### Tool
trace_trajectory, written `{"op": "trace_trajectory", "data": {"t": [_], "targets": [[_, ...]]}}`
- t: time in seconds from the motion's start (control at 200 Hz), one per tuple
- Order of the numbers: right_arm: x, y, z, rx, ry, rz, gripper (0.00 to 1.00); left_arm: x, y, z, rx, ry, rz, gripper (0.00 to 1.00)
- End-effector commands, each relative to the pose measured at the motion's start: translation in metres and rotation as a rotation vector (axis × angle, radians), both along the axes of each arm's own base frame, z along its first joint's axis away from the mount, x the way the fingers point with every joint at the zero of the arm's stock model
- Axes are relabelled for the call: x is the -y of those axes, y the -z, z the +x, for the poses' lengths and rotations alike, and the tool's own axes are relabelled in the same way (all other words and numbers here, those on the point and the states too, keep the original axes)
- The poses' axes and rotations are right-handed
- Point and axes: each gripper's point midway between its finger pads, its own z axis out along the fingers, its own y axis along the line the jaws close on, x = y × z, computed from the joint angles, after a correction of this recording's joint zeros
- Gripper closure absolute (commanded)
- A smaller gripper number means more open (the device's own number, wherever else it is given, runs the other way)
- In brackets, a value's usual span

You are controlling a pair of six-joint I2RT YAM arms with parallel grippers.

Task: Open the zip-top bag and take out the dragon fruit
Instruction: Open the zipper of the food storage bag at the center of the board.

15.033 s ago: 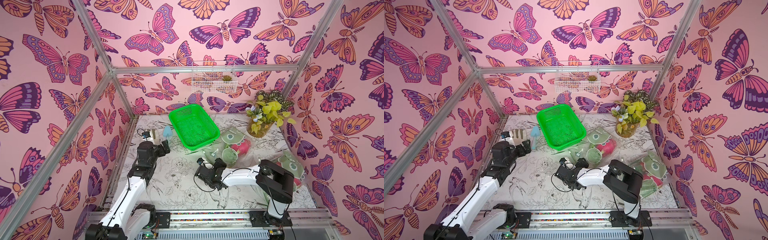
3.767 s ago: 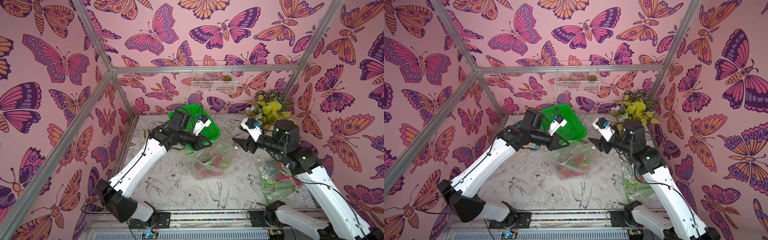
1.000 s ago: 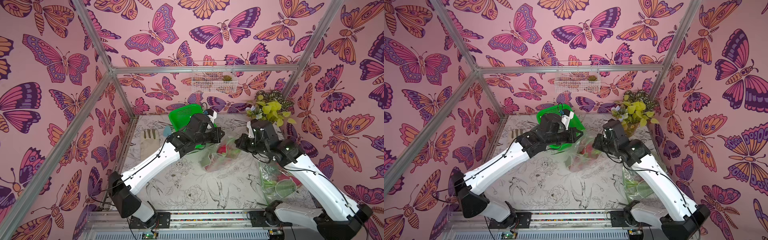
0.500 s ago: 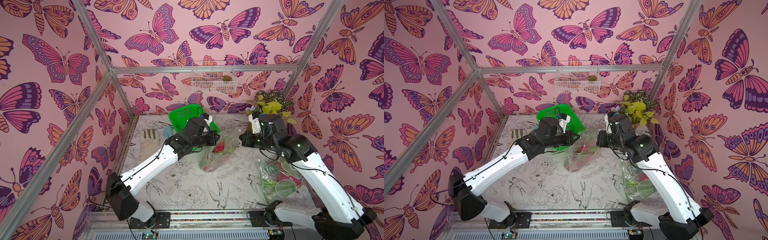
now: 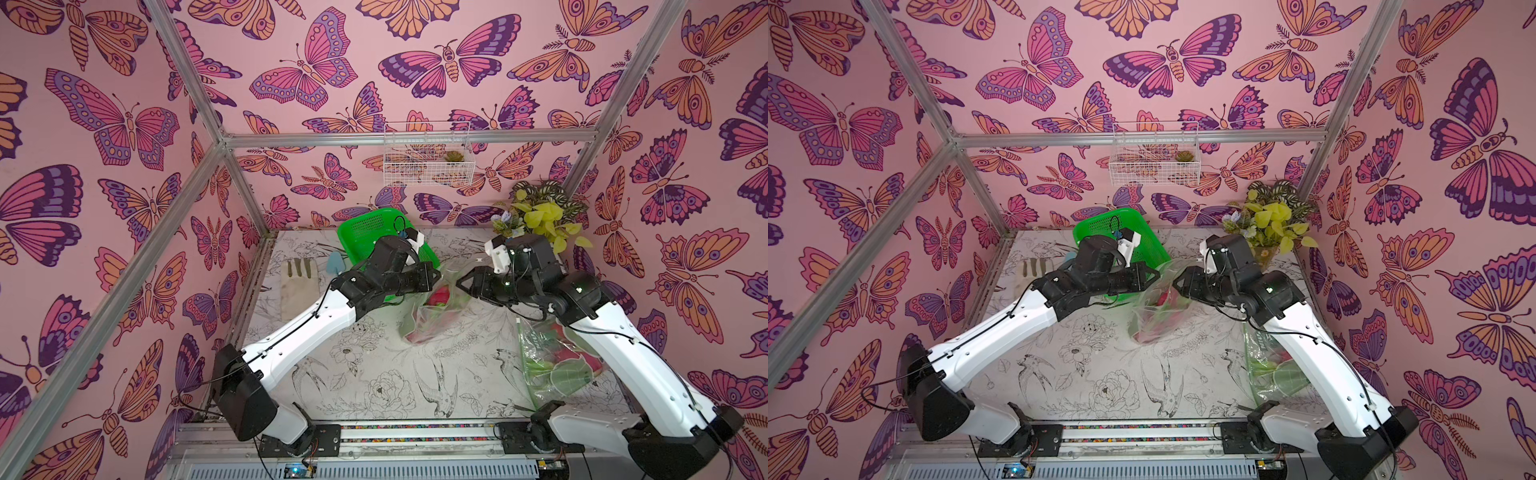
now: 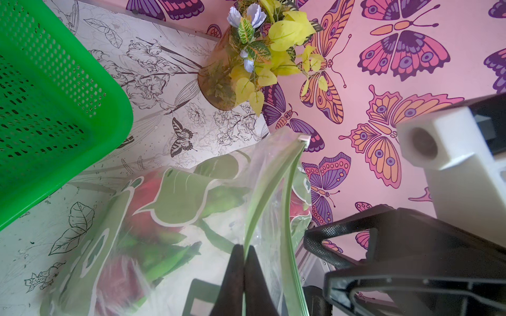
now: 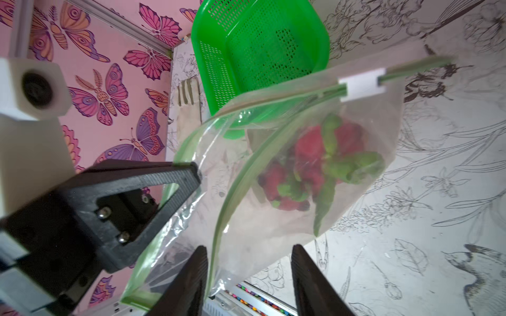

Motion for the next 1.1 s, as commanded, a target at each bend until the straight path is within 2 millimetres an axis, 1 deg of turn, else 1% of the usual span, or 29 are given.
{"op": "trace_trajectory", "data": {"t": [0.0, 0.2, 0.346, 0.491, 0.526, 0.571, 0.626, 0.696, 0.756, 0.846, 0.941, 0.981, 1.097], "targets": [[-0.012, -0.022, 0.001, 0.024, -0.005, 0.078, 0.43, 0.004, -0.006, 0.002, 0.018, 0.015, -0.02, 1.0], [-0.021, -0.002, 0.009, -0.021, 0.006, -0.006, 0.41, 0.006, -0.009, 0.003, 0.029, 0.02, -0.025, 1.0], [-0.012, 0.011, 0.013, -0.039, 0.044, -0.102, 0.43, 0.004, -0.014, 0.003, 0.046, 0.012, -0.025, 1.0], [-0.005, 0.02, 0.015, -0.046, 0.058, -0.178, 0.49, 0.003, -0.016, 0.004, 0.056, 0.007, -0.023, 1.0], [-0.004, 0.022, 0.015, -0.049, 0.059, -0.197, 0.54, 0.003, -0.016, 0.004, 0.06, 0.008, -0.022, 1.0], [-0.002, 0.023, 0.014, -0.055, 0.054, -0.215, 0.64, 0.002, -0.017, 0.004, 0.064, 0.006, -0.019, 1.0], [-0.001, 0.024, 0.014, -0.056, 0.051, -0.227, 0.8, 0.0, -0.017, 0.005, 0.069, -0.002, -0.015, 1.0], [0.001, 0.021, 0.013, -0.04, 0.05, -0.226, 1.0, -0.001, -0.018, 0.006, 0.072, -0.006, -0.013, 1.0], [0.006, 0.016, 0.012, -0.021, 0.06, -0.241, 1.0, -0.002, -0.02, 0.006, 0.077, -0.011, -0.016, 1.0], [0.018, 0.002, 0.011, 0.028, 0.081, -0.272, 1.0, -0.003, -0.023, 0.007, 0.076, -0.02, -0.023, 1.0], [0.032, -0.021, 0.01, 0.098, 0.105, -0.304, 1.0, -0.002, -0.027, 0.007, 0.076, -0.017, -0.032, 1.0], [0.037, -0.034, 0.009, 0.131, 0.111, -0.314, 1.0, -0.002, -0.028, 0.008, 0.077, -0.02, -0.035, 1.0], [0.046, -0.062, 0.005, 0.192, 0.101, -0.338, 1.0, -0.006, -0.029, 0.01, 0.074, -0.035, -0.035, 1.0]]}}
